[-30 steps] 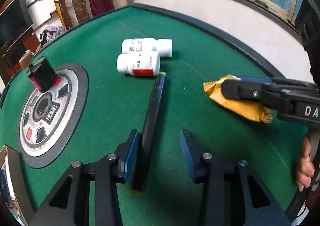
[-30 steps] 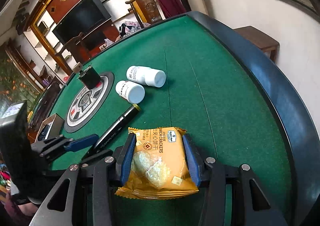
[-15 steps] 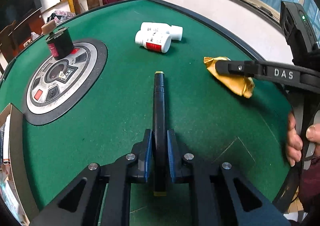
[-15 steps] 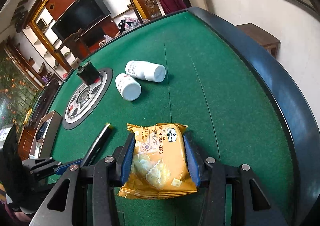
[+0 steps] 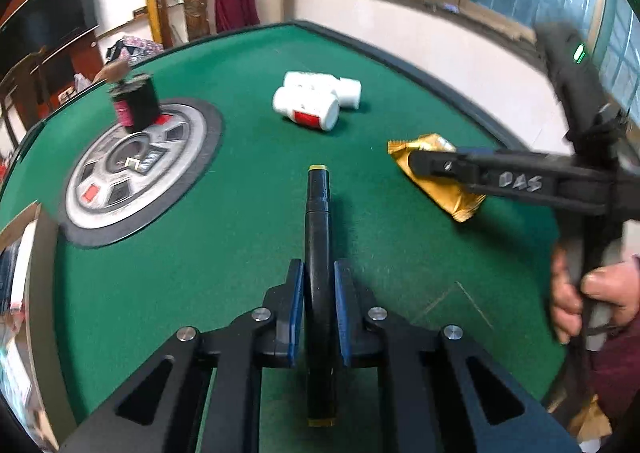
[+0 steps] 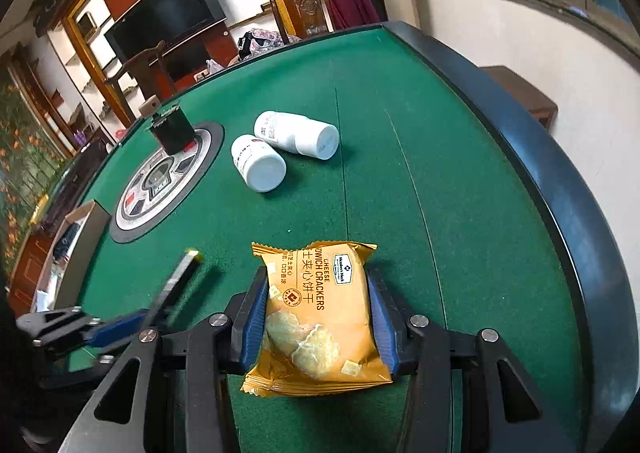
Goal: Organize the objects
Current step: 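Grasp black marker with left tool while right tool lifts cracker packet, then drop marker into tray with left tool while right tool drops cracker packet there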
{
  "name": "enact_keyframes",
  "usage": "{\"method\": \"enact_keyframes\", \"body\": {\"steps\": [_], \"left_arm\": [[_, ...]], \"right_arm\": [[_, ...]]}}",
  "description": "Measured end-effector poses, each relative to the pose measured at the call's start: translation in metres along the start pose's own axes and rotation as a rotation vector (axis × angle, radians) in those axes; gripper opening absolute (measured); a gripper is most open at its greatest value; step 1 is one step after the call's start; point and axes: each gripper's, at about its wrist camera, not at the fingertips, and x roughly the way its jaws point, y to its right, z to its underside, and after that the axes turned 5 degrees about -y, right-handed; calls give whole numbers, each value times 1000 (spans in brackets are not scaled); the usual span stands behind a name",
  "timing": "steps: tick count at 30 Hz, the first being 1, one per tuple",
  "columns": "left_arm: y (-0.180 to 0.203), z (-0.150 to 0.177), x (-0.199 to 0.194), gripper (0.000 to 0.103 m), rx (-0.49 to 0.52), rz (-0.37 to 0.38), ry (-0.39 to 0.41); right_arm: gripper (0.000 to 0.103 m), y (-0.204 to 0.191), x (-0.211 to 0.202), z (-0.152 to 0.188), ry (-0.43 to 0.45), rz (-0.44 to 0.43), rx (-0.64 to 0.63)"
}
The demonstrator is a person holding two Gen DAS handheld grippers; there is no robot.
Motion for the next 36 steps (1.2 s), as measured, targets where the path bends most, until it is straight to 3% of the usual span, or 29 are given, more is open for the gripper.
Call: {"method": "enact_keyframes", "body": {"steps": [7, 12, 18, 22, 28, 36], "left_arm": [[-42, 35, -76, 14, -133, 8, 113], [-89, 70, -131, 14, -252, -42, 184], [-144, 119, -178, 14, -396, -161, 220], [-179, 153, -187, 14, -491, -215, 205], [-211, 183, -176, 14, -575, -237, 153], [-224, 182, -162, 14, -565, -280, 136]], "right_arm": [[50, -24, -11, 5, 44, 2, -69], [50, -58, -21, 10, -2, -163, -70], [50, -131, -39, 5, -1, -277, -161], [50, -181, -38, 4, -44, -371, -217], [50, -263, -12, 16, -157, -474, -300], [50, -344, 34, 46, -281, -458, -406]]}}
